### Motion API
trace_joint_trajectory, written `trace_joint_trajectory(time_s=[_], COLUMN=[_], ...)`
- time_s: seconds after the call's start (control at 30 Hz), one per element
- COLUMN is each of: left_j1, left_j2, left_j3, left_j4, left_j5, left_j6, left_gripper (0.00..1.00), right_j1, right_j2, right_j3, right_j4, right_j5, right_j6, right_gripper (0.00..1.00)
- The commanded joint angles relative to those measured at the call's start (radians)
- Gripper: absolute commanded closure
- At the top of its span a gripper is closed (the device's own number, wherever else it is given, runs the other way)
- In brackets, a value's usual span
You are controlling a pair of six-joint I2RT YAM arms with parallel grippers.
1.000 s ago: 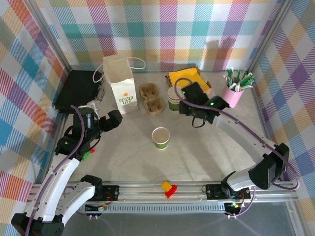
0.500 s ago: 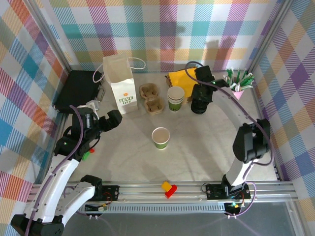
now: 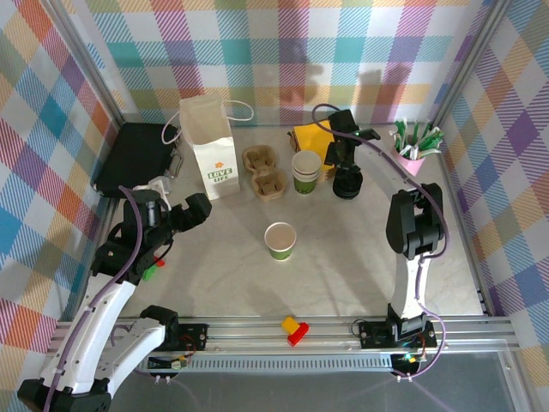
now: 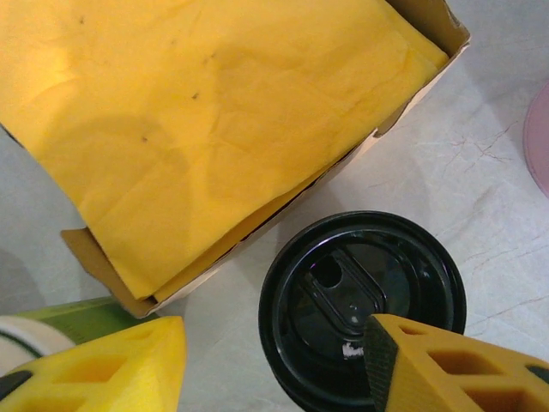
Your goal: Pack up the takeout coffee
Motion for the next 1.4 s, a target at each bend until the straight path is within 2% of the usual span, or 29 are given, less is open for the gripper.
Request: trace_joint_trajectory(time_s=[0.0, 0.23, 0.6, 1.07, 1.37], left_j1=[-0.005, -0.004, -0.005, -0.005, -0.005], left_j2=[-0.014, -0.012, -0.012, -0.015, -0.010], left_j3=[0.042, 0.042, 0.054, 0.042, 0.043], left_j4=[-0.019, -0.025, -0.041, -0.045, -0.042], left_j5=[0.000, 0.003, -0.003, -0.009, -0.008], left_j6=[0.013, 0.015, 0.027, 0.024, 0.024], left_gripper=[0.04, 0.04, 0.04, 0.03, 0.03], right_j1=[-0.015, -0.027, -0.028, -0.032, -0.032], right_j2=[0.031, 0.105, 0.168, 0.193, 0.198], right_j3=[0.049, 0.102, 0.138, 0.147, 0.145], right_j4=[-0.018, -0.039, -0.056, -0.064, -0.067], right_j5=[-0.002, -0.030, -0.059, -0.051, -0.049], right_j6=[0.010, 0.021, 0.035, 0.028, 0.022], right_gripper=[0.42, 0.43, 0.51, 0.64, 0.68])
